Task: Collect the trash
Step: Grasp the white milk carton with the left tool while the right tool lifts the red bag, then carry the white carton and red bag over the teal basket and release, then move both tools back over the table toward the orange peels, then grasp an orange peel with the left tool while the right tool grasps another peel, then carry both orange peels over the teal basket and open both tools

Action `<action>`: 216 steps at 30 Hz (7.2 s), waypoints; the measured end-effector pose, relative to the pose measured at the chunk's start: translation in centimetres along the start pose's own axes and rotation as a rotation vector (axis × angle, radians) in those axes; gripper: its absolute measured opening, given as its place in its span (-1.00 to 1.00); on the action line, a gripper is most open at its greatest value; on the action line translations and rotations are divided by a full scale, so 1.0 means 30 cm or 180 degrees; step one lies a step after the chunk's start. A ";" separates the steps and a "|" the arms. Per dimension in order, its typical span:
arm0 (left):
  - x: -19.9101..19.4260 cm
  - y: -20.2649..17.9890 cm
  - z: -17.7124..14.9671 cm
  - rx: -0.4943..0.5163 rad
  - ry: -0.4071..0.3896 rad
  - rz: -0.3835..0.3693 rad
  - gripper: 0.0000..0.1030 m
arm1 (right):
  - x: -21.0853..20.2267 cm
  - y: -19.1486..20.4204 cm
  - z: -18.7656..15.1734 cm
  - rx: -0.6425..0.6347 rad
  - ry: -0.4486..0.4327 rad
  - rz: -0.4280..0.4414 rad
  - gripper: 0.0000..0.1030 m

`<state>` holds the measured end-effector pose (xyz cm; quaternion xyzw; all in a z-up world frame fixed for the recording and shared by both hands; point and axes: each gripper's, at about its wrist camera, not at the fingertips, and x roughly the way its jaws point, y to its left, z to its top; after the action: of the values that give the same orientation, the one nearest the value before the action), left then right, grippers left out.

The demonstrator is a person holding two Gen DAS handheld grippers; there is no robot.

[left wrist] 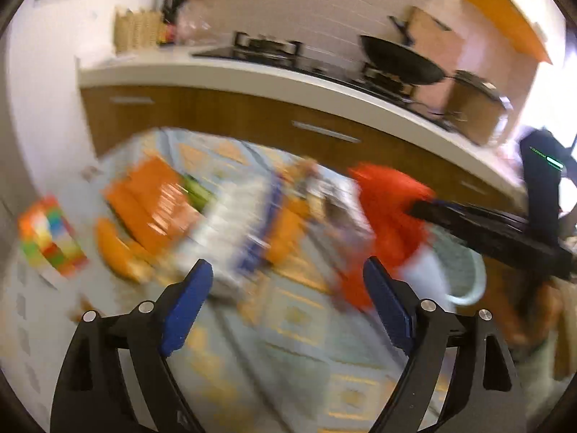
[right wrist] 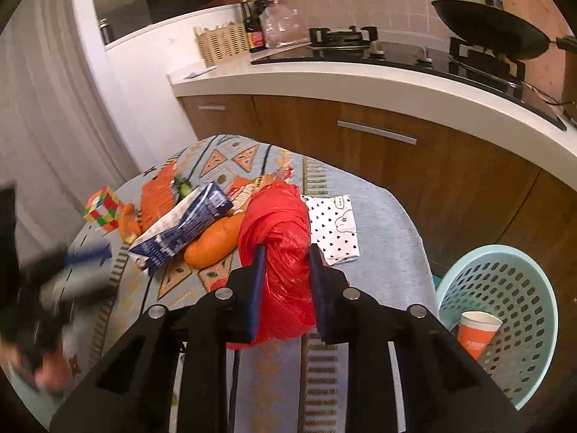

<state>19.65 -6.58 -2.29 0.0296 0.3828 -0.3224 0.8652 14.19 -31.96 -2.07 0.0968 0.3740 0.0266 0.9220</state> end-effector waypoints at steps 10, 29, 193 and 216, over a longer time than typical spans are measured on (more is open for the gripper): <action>0.263 0.143 0.063 -0.0307 0.0675 -0.0047 0.43 | 0.097 0.049 -0.047 -0.0214 0.0338 0.0189 -0.53; 0.058 0.017 -0.041 -0.0607 -0.0002 0.0115 0.19 | 0.151 0.009 -0.137 0.0427 0.0256 0.0198 0.39; 0.084 0.339 -0.039 -0.1105 -0.0456 0.1103 -0.62 | 0.455 0.328 0.019 0.0057 0.0200 0.0252 -0.55; -0.155 -0.167 0.073 -0.0390 -0.1082 0.0118 -0.63 | -0.137 0.085 0.010 0.0147 -0.0643 -0.0406 -0.63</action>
<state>15.82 -8.68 3.40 -0.0710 0.2493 -0.2829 0.9234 11.51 -30.00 1.46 0.0962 0.2851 -0.0506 0.9523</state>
